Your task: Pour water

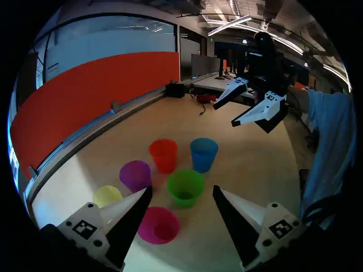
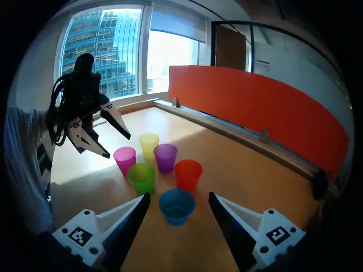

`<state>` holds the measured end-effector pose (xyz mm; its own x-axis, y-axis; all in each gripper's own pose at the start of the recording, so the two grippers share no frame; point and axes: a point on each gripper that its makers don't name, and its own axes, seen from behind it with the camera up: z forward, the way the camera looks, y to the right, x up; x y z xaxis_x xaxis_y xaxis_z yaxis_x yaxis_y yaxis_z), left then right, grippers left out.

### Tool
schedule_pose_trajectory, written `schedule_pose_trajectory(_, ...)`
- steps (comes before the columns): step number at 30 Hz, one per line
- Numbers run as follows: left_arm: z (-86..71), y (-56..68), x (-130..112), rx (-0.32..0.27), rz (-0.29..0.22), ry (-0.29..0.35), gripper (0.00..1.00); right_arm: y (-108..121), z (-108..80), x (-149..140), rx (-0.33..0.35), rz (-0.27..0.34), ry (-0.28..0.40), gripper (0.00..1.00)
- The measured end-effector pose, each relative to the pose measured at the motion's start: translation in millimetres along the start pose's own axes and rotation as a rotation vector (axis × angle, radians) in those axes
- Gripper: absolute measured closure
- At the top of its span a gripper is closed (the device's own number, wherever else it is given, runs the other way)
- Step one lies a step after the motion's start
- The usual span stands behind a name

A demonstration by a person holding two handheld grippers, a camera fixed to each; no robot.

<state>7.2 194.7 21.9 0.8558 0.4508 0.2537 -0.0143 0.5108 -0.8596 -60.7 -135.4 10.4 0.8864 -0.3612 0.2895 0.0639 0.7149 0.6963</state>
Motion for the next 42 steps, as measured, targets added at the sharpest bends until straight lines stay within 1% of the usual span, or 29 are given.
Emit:
schedule_pose_trajectory(17,29.3,3.8,-19,-0.029,0.000,-0.070,0.01,-1,17.7,-31,0.030,-0.007,-0.063,0.00)
schedule_pose_trajectory(21,35.6,4.0,-23,-0.031,-0.004,-0.083,0.01,-2,20.5,-35,0.035,-0.006,-0.070,0.00)
schedule_pose_trajectory(29,47.6,-0.7,-28,-0.019,-0.006,-0.105,0.01,-2,25.1,-42,0.039,-0.011,-0.081,0.00)
schedule_pose_trajectory(42,65.9,0.4,-33,-0.020,-0.007,-0.129,0.01,0,29.4,-50,0.044,-0.010,-0.092,0.00)
